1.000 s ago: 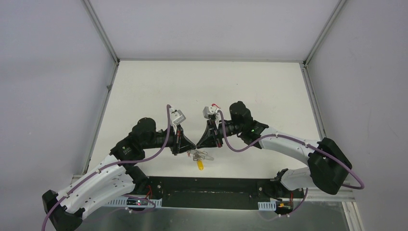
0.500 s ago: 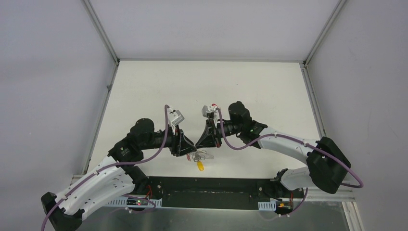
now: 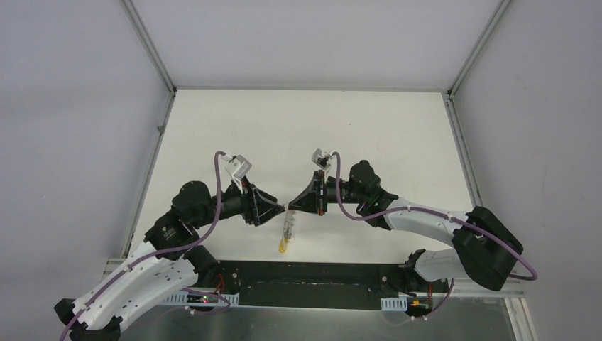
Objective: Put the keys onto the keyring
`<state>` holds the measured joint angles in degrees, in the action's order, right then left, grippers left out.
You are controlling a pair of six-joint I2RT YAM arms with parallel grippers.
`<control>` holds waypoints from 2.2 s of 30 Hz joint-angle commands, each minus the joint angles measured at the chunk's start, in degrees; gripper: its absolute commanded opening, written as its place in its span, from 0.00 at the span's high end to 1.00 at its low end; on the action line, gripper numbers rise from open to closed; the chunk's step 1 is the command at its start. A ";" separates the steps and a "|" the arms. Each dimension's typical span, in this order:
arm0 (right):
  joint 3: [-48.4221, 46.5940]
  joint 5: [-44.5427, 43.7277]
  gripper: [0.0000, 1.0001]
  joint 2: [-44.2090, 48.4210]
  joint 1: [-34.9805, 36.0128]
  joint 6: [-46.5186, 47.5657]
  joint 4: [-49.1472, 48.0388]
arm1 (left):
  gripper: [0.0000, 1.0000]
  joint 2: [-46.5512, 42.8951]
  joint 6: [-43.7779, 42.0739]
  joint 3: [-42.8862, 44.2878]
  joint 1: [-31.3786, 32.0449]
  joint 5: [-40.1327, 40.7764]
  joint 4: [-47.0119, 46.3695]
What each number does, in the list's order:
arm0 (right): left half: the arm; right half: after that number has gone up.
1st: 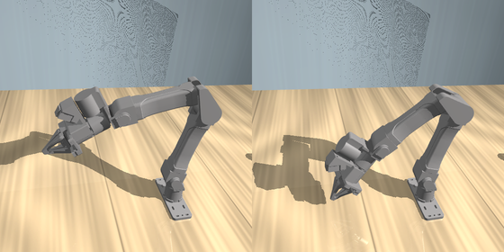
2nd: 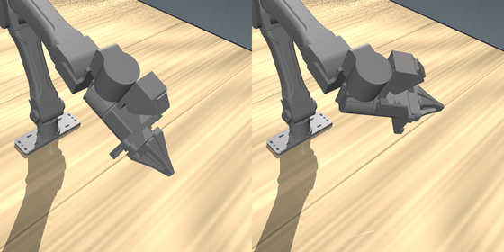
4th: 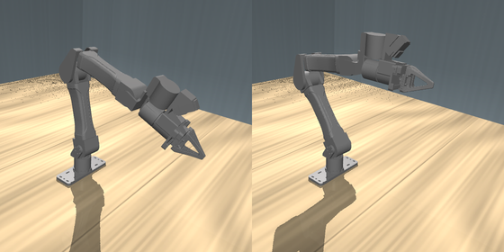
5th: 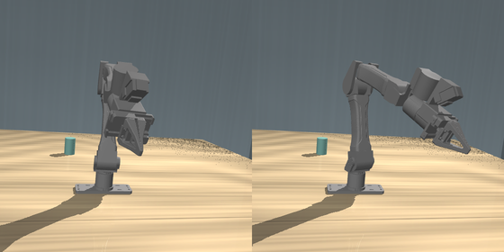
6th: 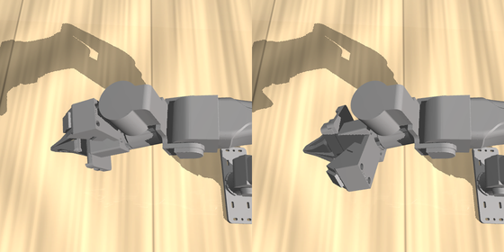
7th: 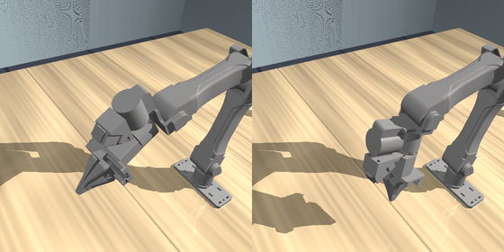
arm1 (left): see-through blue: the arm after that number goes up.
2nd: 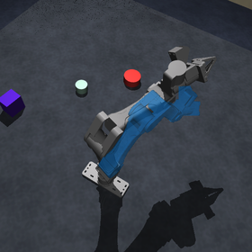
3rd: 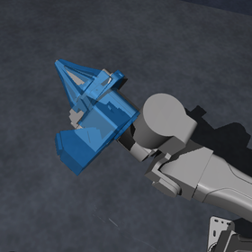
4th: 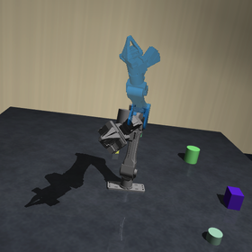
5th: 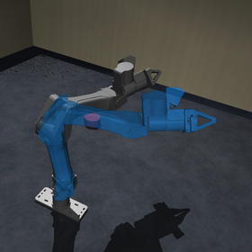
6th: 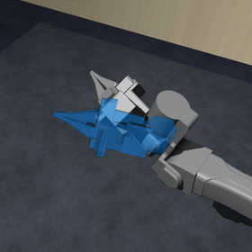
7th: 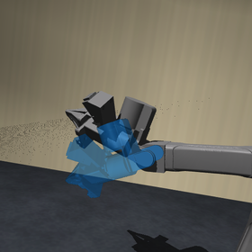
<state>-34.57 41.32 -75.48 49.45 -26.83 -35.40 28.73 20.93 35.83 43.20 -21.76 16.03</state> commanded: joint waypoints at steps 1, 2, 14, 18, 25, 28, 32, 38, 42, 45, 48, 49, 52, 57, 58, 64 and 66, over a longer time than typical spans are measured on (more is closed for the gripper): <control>0.83 -3.34 1.00 0.40 0.38 -5.46 -11.89 | 0.51 -1.21 3.98 -2.17 0.49 3.26 -0.34; 1.03 -3.32 1.00 0.28 0.38 -5.65 -12.16 | 0.53 -1.63 4.55 -3.24 0.44 3.82 -0.98; 2.17 -2.09 1.00 -0.02 0.38 -4.73 -12.59 | 0.52 -5.18 10.35 -13.20 0.47 5.01 -12.51; 2.31 -1.58 1.00 0.20 0.38 -4.65 -12.59 | 0.51 -3.20 10.80 -13.52 0.46 2.19 -16.75; 2.39 -0.85 1.00 0.83 0.38 -4.28 -12.59 | 0.56 1.48 12.25 -13.37 0.30 1.06 -20.75; 2.66 -0.98 1.00 1.04 0.38 -4.28 -12.59 | 0.61 1.42 13.99 -14.79 0.00 1.53 -23.47; 2.92 -1.11 1.00 1.17 0.38 -4.37 -12.59 | 0.68 0.03 15.11 -16.64 -0.22 0.29 -27.16; 2.95 -1.58 1.00 0.89 0.38 -4.46 -12.59 | 0.80 -0.86 14.46 -16.54 -0.27 -2.86 -28.06; 2.77 -1.55 1.00 0.60 0.38 -4.69 -12.59 | 0.83 -0.94 13.67 -15.78 -0.22 -3.83 -26.70; 2.75 -1.59 1.00 0.58 0.38 -4.72 -12.59 | 0.85 -0.93 13.08 -15.05 -0.22 -4.00 -25.26; 2.75 -1.51 1.00 0.68 0.37 -4.70 -12.59 | 0.85 -1.36 12.17 -13.92 -0.22 -3.51 -23.02; 2.82 -1.43 1.00 0.76 0.36 -4.72 -12.61 | 0.84 -1.55 11.74 -13.42 -0.22 -3.16 -22.04; 2.86 -1.24 1.00 0.94 0.38 -4.69 -12.59 | 0.81 -2.23 10.88 -12.35 -0.27 -2.24 -19.68; 2.94 -1.08 1.00 0.72 0.38 -4.88 -13.04 | 0.86 -1.98 10.41 -11.81 -0.22 -4.21 -19.47; 2.93 -1.07 1.00 0.69 0.38 -4.94 -13.18 | 0.87 -1.81 10.32 -11.69 -0.22 -4.52 -19.42; 2.93 -1.05 1.00 0.64 0.38 -5.14 -13.60 | 1.00 -1.78 9.22 -10.37 -0.22 -5.20 -17.48; 2.93 -0.93 1.00 0.69 0.38 -5.15 -13.64 | 1.00 -1.73 8.74 -9.47 -0.27 -4.79 -16.37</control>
<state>-31.24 40.95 -75.66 49.76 -31.83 -45.01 27.35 31.18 22.11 43.03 -24.23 0.14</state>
